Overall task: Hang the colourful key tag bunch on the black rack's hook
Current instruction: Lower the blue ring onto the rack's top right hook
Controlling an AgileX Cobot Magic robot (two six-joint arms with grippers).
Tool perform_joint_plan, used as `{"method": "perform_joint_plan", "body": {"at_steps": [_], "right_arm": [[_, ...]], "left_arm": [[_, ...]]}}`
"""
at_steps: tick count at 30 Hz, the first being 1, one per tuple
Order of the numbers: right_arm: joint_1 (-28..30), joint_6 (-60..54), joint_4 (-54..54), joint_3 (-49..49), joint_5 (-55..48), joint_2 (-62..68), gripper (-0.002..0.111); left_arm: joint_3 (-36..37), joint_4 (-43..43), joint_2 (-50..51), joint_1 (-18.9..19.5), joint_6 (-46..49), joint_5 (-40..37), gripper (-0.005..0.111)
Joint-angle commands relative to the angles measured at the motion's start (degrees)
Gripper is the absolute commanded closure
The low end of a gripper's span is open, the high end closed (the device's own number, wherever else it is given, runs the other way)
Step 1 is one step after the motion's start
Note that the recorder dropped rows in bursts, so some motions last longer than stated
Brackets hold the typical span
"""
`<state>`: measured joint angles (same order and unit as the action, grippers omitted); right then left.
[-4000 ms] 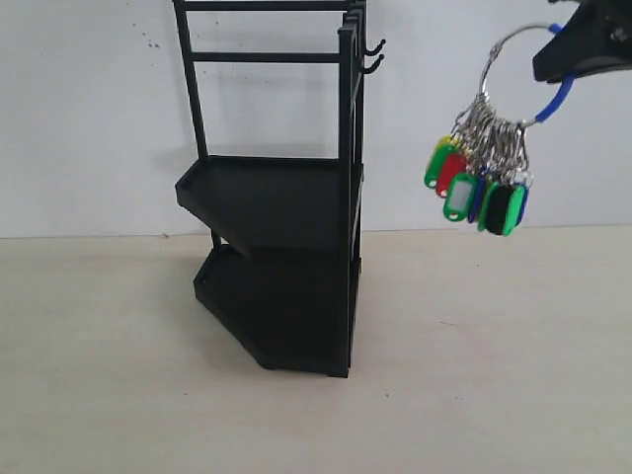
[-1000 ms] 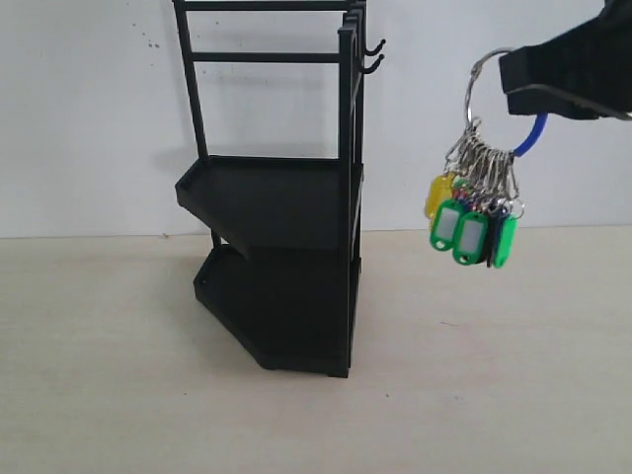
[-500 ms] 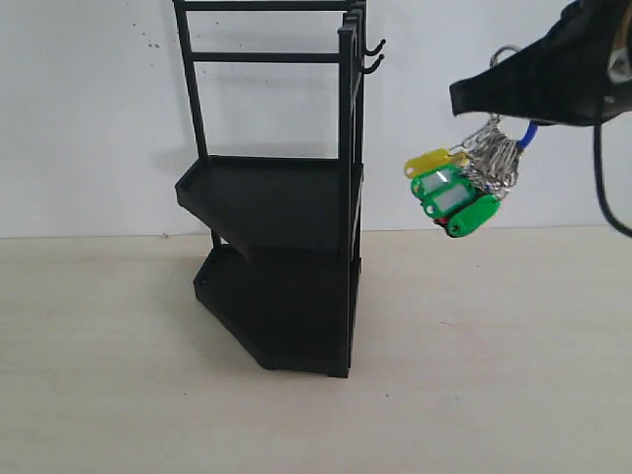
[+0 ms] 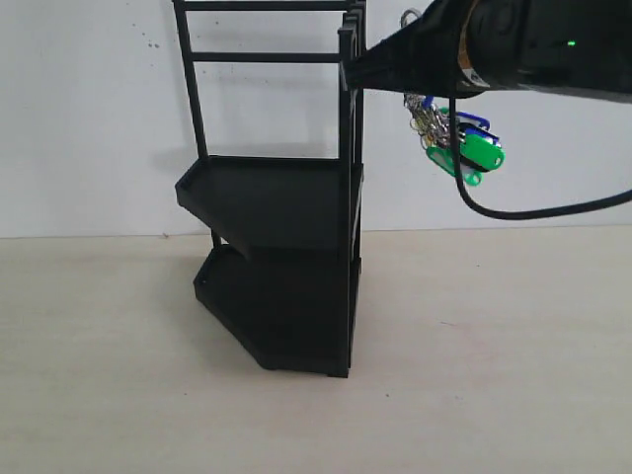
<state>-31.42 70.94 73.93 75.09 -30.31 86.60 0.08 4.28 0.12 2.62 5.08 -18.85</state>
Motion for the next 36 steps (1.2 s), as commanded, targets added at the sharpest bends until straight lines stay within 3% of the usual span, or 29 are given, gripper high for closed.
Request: {"method": "perform_joint_plan", "body": {"at_steps": [1,12,26,29,34,36], "right_arm": [[-0.5,-0.4,-1.6,1.2,3.1,0.1,0.108],[-0.5,-11.8,-12.3,1.2,4.9,1.7,0.108],[-0.5,-13.0,-13.0,1.2,6.4,4.0,0.108],[-0.5,-13.0,-12.2,1.2,6.7,4.0,0.097],[-0.5,-12.8,-11.7,1.9,2.7,4.0,0.061],[-0.5,-12.7,-12.0,2.2,0.7,3.7,0.058]], "left_arm": [[-0.1,0.4,-0.1,0.1,-0.6,0.9,0.102],[-0.1,0.4,-0.1,0.1,-0.6,0.9,0.102],[-0.1,0.4,-0.1,0.1,-0.6,0.9,0.102],[-0.1,0.4,-0.1,0.1,-0.6,0.9,0.102],[-0.1,0.4,-0.1,0.1,-0.6,0.9,0.102],[-0.1,0.4,-0.1,0.1,-0.6,0.9,0.102]]}}
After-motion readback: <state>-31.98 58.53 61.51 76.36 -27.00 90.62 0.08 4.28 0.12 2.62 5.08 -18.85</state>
